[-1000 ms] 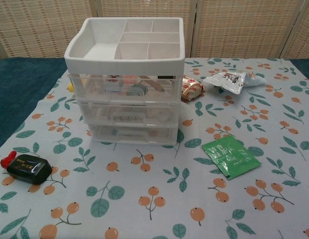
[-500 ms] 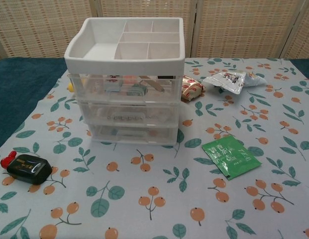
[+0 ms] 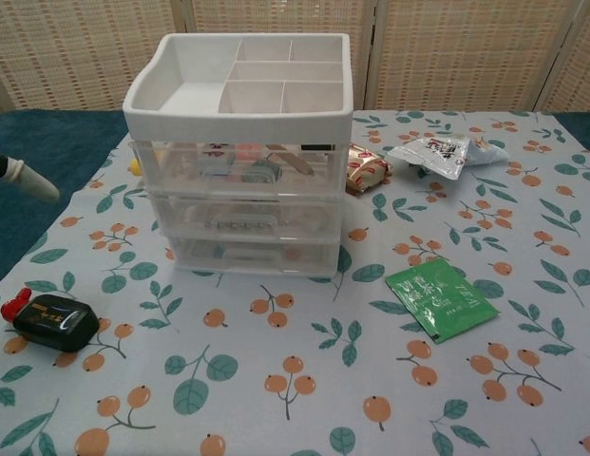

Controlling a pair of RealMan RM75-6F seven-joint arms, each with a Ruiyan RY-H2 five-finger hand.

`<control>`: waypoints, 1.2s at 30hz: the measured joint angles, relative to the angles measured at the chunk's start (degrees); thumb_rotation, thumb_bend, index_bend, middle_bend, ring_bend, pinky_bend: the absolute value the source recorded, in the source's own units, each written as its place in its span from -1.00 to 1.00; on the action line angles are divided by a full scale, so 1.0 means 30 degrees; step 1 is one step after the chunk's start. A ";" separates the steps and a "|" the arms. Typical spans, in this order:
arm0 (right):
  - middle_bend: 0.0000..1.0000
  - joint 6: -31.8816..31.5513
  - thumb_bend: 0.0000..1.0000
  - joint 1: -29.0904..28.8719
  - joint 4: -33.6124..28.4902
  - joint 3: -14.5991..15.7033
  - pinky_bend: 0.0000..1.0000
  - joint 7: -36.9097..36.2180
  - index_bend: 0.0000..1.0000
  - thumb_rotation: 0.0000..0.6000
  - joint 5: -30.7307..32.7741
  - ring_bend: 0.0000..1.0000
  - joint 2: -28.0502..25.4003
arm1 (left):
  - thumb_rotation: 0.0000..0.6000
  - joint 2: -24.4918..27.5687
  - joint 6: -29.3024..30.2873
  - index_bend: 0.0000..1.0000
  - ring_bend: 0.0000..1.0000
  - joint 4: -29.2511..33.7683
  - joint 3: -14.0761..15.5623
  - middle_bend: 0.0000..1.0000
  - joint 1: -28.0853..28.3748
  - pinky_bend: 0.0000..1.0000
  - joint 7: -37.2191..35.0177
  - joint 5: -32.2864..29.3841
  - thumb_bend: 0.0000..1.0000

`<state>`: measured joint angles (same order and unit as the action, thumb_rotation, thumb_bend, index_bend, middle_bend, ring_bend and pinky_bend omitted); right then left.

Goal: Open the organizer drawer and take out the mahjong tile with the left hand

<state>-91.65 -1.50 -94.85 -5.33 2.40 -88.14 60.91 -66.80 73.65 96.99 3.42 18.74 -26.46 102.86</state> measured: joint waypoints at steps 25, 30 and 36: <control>-0.69 0.0748 -0.63 -0.0133 -0.0143 0.0283 -0.69 0.0599 -0.78 1.00 0.0201 -0.81 0.0393 | 1.00 -0.4930 -0.4312 -0.91 0.86 0.0736 -0.0338 0.75 0.3984 1.00 -0.5589 -0.2840 -0.24; -0.69 0.1087 -0.63 -0.0175 0.0073 0.0313 -0.69 0.0631 -0.78 1.00 0.0551 -0.81 0.0670 | 1.00 -0.5724 -0.4634 -0.94 0.86 0.1251 -0.0873 0.75 0.4102 1.00 -0.4781 -0.4254 -0.24; -0.69 0.1254 -0.63 -0.0314 0.0332 0.0240 -0.69 0.0644 -0.78 1.00 0.0645 -0.81 0.0895 | 1.00 -0.6604 -0.5447 -0.94 0.86 0.1597 -0.1542 0.75 0.4379 1.00 -0.4124 -0.6103 -0.24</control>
<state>-87.89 -2.44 -93.86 -4.61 4.33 -86.21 63.59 -86.61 57.30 101.78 -1.21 31.88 -38.83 84.55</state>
